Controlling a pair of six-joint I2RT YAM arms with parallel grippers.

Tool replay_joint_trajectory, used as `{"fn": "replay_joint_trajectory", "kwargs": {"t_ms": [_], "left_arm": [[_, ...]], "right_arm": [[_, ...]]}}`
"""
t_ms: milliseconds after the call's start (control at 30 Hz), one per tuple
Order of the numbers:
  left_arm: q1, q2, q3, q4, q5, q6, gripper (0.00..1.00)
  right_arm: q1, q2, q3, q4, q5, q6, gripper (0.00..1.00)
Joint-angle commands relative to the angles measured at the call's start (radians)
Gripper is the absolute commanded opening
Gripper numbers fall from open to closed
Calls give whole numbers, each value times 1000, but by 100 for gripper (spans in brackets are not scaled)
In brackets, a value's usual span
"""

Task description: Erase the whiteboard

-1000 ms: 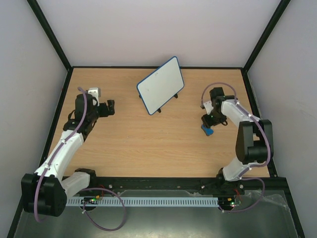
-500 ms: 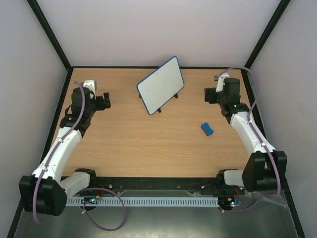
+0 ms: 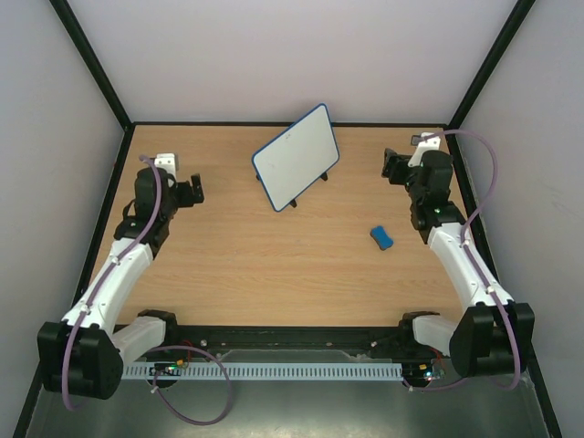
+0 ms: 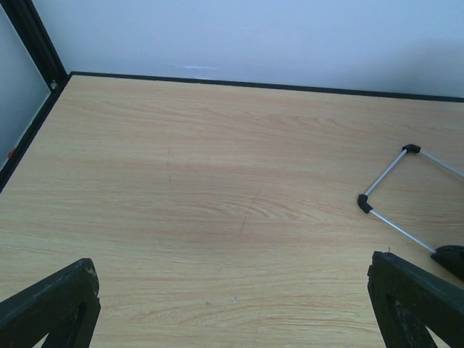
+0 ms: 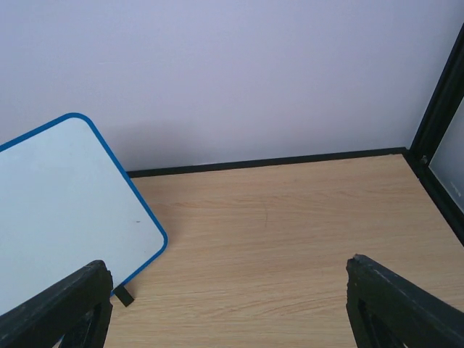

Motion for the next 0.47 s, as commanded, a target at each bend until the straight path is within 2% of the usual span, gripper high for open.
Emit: {"fn": "replay_joint_trajectory", "kwargs": {"t_ms": [0,433], "left_arm": [[7,-23,-4,37,-7,7,100],[7,-23,-5,37,2,8,100]], "right_arm": [[-2,-7,-18,30,7,18,84],[-2,-9,-21,18,-51,16,82]]}}
